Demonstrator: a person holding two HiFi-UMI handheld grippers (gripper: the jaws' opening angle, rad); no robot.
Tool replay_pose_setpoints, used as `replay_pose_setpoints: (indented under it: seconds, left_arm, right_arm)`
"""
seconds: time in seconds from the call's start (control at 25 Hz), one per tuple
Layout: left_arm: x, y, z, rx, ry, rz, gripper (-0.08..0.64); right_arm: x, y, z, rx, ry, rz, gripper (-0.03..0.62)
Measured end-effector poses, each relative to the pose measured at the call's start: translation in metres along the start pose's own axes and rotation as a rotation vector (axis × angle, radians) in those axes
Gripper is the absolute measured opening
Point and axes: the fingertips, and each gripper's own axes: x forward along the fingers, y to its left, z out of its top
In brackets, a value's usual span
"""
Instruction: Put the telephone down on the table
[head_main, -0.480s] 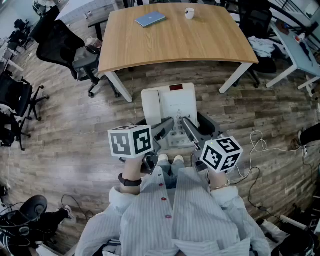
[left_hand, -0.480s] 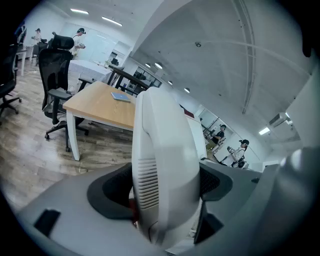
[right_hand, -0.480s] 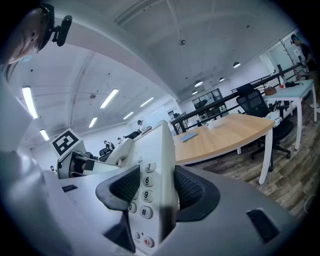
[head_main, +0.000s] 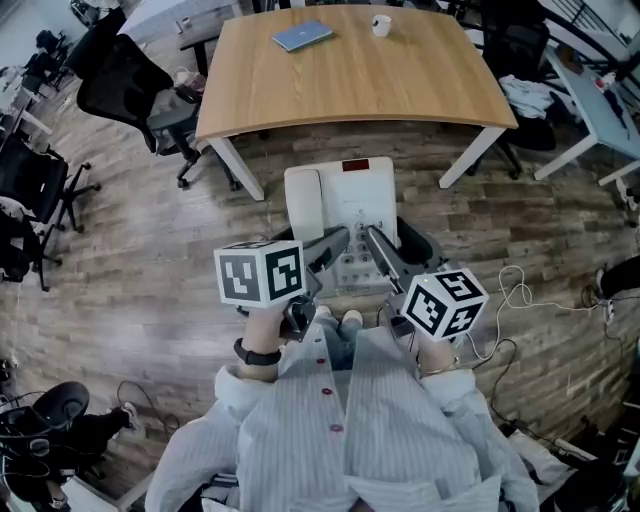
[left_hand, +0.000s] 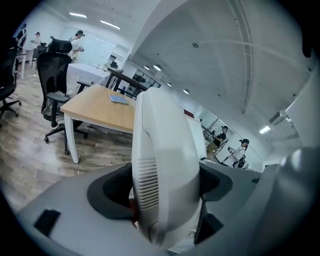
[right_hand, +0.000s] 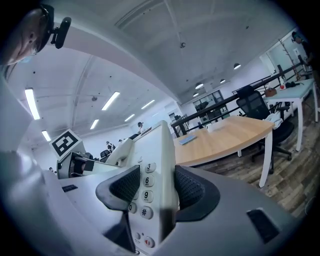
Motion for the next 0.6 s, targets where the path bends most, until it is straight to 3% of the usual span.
replay_pose_setpoints:
  seconds: [0.6]
  left_arm:
    - [0.024, -0.020, -0.016, -0.011, 0.003, 0.011, 0.379]
  right_arm:
    - [-0.016, -0.029, -0.006, 0.007, 0.013, 0.014, 0.235]
